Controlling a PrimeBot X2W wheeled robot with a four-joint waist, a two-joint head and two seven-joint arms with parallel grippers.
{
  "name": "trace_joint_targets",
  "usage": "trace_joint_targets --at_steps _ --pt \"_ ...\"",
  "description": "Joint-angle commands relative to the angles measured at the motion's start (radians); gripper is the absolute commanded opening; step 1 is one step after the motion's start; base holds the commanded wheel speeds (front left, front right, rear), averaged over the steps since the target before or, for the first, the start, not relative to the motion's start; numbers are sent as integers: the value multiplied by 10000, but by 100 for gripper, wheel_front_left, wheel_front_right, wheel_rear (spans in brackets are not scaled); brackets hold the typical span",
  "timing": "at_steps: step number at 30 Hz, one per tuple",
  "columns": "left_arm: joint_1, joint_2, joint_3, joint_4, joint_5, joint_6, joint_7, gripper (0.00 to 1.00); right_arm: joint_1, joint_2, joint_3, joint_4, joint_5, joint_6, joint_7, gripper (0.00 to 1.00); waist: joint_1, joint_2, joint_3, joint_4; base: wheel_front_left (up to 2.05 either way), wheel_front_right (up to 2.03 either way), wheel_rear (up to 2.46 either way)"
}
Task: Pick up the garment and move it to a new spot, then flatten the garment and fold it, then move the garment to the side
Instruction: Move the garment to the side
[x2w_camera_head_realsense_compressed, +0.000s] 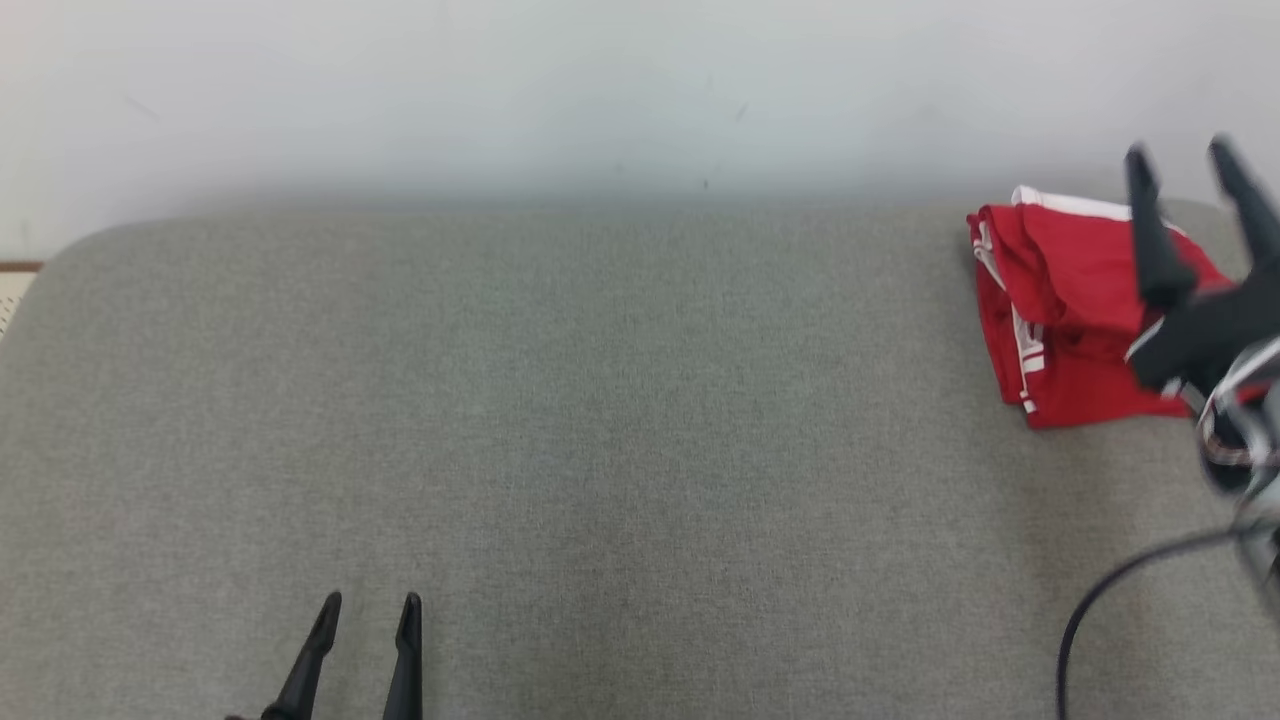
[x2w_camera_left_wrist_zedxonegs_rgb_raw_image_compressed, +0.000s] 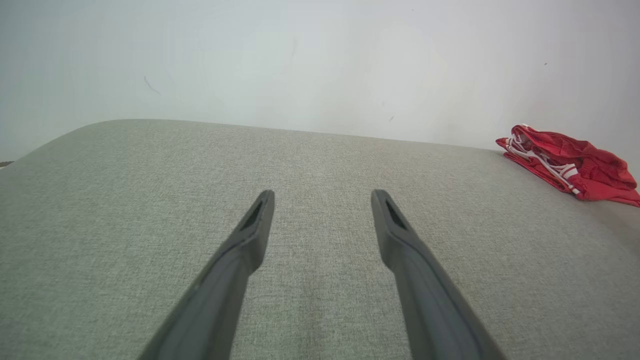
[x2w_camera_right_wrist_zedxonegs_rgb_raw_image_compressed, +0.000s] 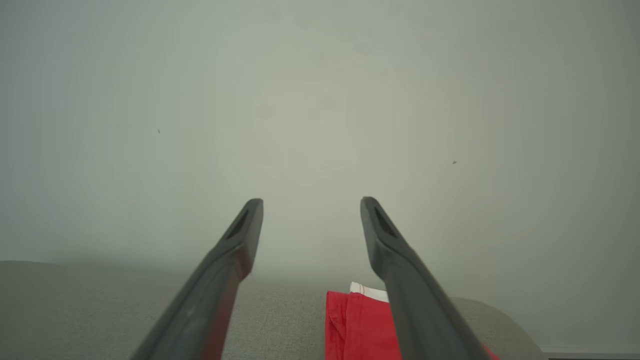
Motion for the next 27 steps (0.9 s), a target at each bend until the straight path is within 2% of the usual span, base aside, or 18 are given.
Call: trace_joint_targets --at_steps 1,4,5,12,17,18,27 --pt "270 8 10 45 -40 -4 -35 100 831 332 -601 -394 -436 -10 -5 100 2 1 -444 92 0 0 0" --pt "402 2 18 78 4 -4 -35 100 2333 1000 -1923 -1298 -1369 -10 -7 100 2 1 -757 144 0 0 0" --pt "402 2 18 78 4 -4 -35 100 2333 1000 -1923 -1298 -1369 -10 -7 100 2 1 -757 144 0 0 0" --pt "648 -28 198 10 -44 141 -35 100 5236 2581 -3883 -3273 -3559 -9 -5 100 2 1 -1126 231 0 0 0" --pt "789 -39 279 143 31 263 -35 100 6722 3524 -4382 -4252 -4771 -9 -7 100 2 1 -1268 342 0 0 0" --pt "849 -46 274 88 32 345 -35 100 7257 3911 -4508 -4527 -5202 -9 63 100 2 1 -1313 393 0 0 0" --pt "1070 -58 471 68 -86 488 -35 100 9170 5130 -5004 -5409 -6445 -9 322 100 2 1 -1427 463 0 0 0"
